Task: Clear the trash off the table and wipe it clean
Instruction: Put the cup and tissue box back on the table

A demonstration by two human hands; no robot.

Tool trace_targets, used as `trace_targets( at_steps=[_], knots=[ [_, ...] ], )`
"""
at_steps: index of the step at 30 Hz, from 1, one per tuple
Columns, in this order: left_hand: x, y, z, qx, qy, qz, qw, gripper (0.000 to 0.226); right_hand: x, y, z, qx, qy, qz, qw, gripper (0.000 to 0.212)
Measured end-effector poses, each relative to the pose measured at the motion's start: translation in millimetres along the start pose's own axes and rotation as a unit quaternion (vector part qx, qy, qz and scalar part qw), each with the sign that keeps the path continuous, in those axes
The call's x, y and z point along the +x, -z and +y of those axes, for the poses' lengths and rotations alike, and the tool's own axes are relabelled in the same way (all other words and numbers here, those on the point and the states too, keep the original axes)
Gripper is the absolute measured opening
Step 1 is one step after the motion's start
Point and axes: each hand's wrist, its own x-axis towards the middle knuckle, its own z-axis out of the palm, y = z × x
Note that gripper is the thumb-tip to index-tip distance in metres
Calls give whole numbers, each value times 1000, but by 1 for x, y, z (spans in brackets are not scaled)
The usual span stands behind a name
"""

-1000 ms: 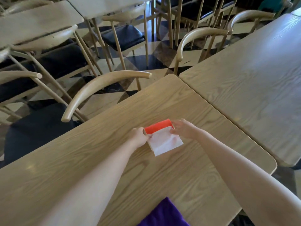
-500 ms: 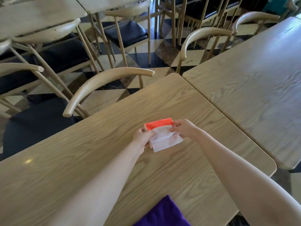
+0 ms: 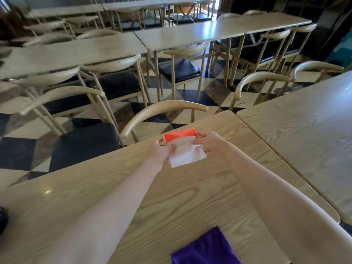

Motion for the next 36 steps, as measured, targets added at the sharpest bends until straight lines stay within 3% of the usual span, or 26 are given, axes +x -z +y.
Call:
trace_targets(
  at_steps=[6,9,15,20,28,32,36],
  knots=[
    [-37,95,8,15,-53,61,997,48,-19,-71,-58,7,38,-33,999,22],
    [-54,152,0,9,-49,89,995,46,-25,-126,-79,43,19,-55,997,4],
    [-76,268,-52,-43,25,88,995,54,-36,-255,-106,-13,31,-100,994,16],
    [-81,343,-103,-47,52,117,991,60,-45,-350,-116,-40,54,-149,987,13],
    [-68,407,-165,-68,77,111,989,64,-31,-442,-97,-67,25,-129,989,10],
    [-55,419,-185,-75,88,100,988,70,-20,-464,-84,-77,2,-99,992,30],
    [-50,427,-191,-62,94,50,992,63,-15,-474,-81,-83,-8,-89,993,33]
  ],
)
